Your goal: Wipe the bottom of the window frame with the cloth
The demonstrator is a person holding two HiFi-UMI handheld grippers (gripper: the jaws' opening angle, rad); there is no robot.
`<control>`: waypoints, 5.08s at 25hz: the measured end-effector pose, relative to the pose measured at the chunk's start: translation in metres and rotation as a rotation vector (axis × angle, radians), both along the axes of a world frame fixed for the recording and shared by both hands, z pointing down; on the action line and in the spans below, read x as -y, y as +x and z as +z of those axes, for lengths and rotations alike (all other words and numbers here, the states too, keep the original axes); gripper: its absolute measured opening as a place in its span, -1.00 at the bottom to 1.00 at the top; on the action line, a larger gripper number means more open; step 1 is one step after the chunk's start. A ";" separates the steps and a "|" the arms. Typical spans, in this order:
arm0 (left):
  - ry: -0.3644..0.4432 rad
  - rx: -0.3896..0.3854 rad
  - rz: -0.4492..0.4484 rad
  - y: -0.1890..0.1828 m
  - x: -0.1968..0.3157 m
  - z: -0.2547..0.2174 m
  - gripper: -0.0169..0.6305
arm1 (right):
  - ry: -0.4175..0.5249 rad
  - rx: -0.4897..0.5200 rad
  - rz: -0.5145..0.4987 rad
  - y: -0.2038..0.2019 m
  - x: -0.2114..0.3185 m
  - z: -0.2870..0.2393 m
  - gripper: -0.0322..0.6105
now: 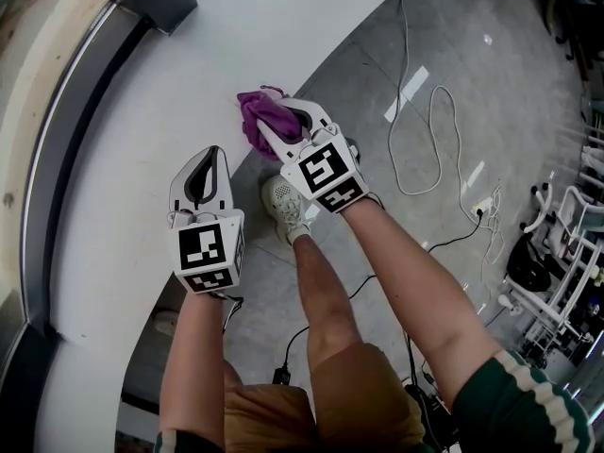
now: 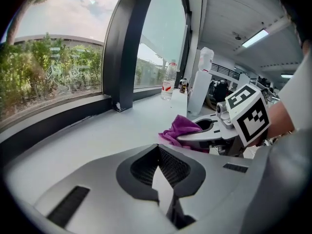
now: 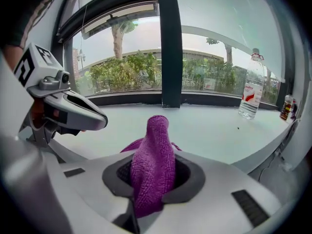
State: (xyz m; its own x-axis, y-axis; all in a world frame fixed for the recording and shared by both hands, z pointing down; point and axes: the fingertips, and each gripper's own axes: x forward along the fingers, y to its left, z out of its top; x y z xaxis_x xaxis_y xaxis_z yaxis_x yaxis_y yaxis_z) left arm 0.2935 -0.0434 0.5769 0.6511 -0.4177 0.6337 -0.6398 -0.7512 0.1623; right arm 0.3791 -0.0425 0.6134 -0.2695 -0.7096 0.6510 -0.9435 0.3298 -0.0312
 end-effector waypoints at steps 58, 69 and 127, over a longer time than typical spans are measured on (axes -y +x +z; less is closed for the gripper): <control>-0.015 0.046 -0.196 -0.113 -0.036 -0.002 -0.92 | -0.060 0.118 -0.003 -0.121 -0.043 0.006 -0.60; 0.003 0.072 -0.275 -0.162 -0.035 -0.010 -0.92 | -0.067 0.136 -0.024 -0.157 -0.050 0.006 -0.60; -0.034 0.067 -0.601 -0.384 -0.096 -0.008 -0.92 | -0.128 0.025 -0.201 -0.326 -0.079 0.006 -0.63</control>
State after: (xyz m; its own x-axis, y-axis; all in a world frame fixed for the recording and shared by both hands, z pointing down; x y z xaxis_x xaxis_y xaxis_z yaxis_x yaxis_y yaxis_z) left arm -0.0909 0.0528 0.5685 0.2655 -0.6787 0.6847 -0.9602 -0.2500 0.1245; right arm 0.0532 0.0366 0.6195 -0.4147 -0.5521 0.7234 -0.8576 0.5028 -0.1078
